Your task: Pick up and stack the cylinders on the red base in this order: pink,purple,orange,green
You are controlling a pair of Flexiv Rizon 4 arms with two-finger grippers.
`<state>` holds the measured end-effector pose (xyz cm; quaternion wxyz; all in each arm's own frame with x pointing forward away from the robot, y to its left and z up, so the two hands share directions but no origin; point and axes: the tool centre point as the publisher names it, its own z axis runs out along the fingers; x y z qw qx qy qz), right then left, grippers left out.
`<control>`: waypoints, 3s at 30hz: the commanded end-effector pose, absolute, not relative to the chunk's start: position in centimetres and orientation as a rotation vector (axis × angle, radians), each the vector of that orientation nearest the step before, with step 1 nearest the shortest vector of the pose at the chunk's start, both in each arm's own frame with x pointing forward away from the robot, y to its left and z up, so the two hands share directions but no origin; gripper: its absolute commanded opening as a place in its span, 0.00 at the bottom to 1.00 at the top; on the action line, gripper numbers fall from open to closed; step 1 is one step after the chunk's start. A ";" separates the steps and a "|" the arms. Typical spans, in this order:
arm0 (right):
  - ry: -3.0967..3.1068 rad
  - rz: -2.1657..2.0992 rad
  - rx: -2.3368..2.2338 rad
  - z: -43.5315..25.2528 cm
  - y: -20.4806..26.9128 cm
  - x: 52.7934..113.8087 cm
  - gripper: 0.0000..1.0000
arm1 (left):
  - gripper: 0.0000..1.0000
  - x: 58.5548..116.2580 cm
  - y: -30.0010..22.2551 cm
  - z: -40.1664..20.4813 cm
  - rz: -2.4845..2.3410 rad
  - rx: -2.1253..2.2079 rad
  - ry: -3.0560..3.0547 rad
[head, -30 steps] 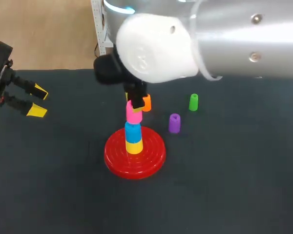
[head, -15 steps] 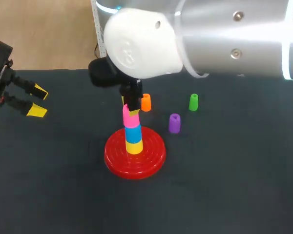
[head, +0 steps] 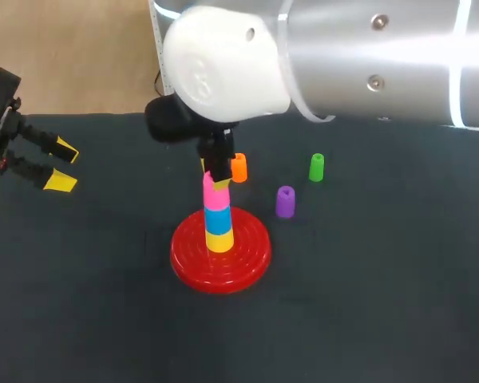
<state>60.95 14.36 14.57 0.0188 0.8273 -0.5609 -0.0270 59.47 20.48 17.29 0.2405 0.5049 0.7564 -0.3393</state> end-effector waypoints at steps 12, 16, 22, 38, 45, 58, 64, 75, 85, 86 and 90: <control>-1.734 -0.059 2.559 12.7 13.8 60.4 0.00 | 1.00 59.6 20.5 17.2 -0.932 1.385 2.070; -1.740 0.037 2.564 11.7 13.8 60.4 0.00 | 1.00 59.6 20.5 17.2 -0.932 1.385 2.070; -1.707 0.099 2.581 11.2 14.1 60.0 0.00 | 1.00 59.6 20.5 17.2 -0.932 1.385 2.070; -1.866 -0.091 2.523 13.0 14.0 61.1 1.00 | 1.00 59.6 20.5 17.2 -0.932 1.385 2.070; -2.212 -0.258 2.445 17.3 12.8 64.2 1.00 | 1.00 59.6 20.5 17.2 -0.932 1.385 2.070; -2.526 -0.074 2.152 13.7 5.2 67.7 1.00 | 1.00 59.6 20.5 17.2 -0.932 1.385 2.070; -2.559 -0.005 2.064 10.2 3.3 67.7 1.00 | 1.00 59.6 20.5 17.2 -0.932 1.385 2.070; -2.575 0.083 1.934 5.4 2.5 68.2 1.00 | 1.00 59.6 20.5 17.2 -0.932 1.385 2.070; -2.530 0.024 1.908 4.6 3.1 68.2 1.00 | 1.00 59.6 20.5 17.2 -0.932 1.385 2.070; -2.527 0.021 1.900 4.4 3.1 68.2 1.00 | 1.00 59.6 20.5 17.2 -0.932 1.385 2.070; -2.528 -0.012 1.846 4.0 2.8 68.2 1.00 | 1.00 59.6 20.5 17.2 -0.932 1.385 2.070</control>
